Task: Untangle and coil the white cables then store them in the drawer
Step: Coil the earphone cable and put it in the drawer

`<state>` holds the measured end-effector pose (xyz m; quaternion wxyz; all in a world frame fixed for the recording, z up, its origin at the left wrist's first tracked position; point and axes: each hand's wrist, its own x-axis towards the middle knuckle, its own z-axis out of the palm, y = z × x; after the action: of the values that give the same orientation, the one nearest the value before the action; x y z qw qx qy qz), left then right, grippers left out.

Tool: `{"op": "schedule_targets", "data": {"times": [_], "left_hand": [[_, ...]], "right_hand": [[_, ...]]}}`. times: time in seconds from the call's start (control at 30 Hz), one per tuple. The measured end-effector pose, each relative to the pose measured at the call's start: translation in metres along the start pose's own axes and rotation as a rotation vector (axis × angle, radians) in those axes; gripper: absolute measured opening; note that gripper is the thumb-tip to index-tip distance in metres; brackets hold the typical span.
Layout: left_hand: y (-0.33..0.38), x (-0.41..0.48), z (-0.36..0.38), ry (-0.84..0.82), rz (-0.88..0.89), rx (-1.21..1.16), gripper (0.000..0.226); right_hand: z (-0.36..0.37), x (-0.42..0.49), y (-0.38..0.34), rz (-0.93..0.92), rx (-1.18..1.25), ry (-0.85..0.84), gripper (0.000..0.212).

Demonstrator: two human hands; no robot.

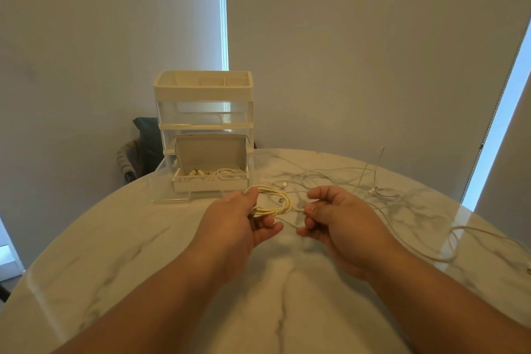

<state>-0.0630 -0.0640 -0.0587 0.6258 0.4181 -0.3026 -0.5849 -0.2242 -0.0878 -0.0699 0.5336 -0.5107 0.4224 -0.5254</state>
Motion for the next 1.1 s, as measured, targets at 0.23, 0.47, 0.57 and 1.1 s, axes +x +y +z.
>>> {"op": "schedule_targets", "data": {"times": [0.23,0.47,0.57,1.1], "left_hand": [[-0.010,0.000,-0.002,-0.117,-0.061,0.220,0.026],[-0.004,0.002,-0.013,-0.165,-0.041,0.300,0.026],[-0.001,-0.002,-0.013,-0.211,-0.029,0.327,0.020],[0.001,-0.015,-0.013,0.001,0.774,1.083,0.019]], "right_hand": [[0.007,-0.013,0.001,-0.060,-0.405,-0.265,0.033],[-0.004,-0.009,0.006,-0.064,-0.300,-0.362,0.012],[-0.005,-0.004,0.011,-0.040,-0.249,-0.252,0.017],[-0.006,-0.006,0.004,0.045,-0.183,-0.179,0.019]]}}
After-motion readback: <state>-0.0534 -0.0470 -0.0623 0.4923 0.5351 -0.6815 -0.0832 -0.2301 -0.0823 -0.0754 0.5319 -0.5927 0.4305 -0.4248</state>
